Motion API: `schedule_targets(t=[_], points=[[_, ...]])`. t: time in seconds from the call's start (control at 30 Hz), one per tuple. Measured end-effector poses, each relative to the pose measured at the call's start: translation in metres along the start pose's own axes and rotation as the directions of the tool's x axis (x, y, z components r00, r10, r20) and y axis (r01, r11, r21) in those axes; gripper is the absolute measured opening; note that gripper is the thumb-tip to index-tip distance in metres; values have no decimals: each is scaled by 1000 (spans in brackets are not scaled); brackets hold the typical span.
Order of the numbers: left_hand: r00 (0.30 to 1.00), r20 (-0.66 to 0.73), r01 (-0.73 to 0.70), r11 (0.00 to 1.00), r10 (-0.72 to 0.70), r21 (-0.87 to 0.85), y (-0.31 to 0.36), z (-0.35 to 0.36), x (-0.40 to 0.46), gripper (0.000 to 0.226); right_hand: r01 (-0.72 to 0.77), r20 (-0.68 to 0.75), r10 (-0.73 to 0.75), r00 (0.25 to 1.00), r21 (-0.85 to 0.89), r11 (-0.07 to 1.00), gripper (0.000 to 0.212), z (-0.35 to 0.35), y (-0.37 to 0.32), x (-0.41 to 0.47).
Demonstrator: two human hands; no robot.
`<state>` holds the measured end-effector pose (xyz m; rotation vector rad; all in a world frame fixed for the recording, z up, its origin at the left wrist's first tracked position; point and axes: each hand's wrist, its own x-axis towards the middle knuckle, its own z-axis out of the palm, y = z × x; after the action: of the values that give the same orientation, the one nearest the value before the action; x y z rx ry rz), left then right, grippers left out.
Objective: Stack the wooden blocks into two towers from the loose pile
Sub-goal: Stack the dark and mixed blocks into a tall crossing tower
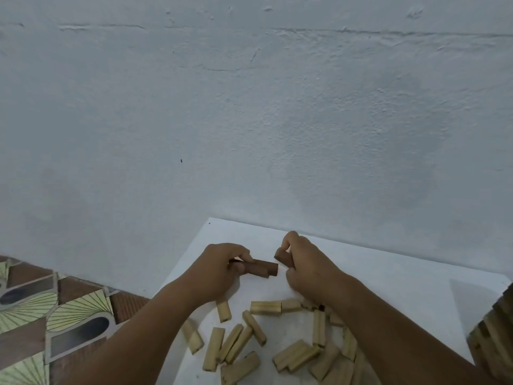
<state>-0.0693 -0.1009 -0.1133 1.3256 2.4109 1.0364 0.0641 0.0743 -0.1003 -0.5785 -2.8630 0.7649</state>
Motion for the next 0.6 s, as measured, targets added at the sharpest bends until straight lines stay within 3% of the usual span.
schedule_targets(t=[0.2,0.3,0.43,0.6], points=[[982,-144,89,970,-124,-226,1,-16,-12,32,39,-116,-29,993,80,996,20,5,-19,0],[952,-184,167,918,-246,-360,7,-21,-23,32,52,-30,-52,998,-9,999,25,17,-25,2],[934,-160,214,859,-320,-466,25,-21,-36,29,-1,4,1,1000,-108,994,29,25,-26,0],[949,-78,210,796,-306,-568,62,-14,-51,29,8,-186,-18,982,-53,999,21,4,-21,-39]])
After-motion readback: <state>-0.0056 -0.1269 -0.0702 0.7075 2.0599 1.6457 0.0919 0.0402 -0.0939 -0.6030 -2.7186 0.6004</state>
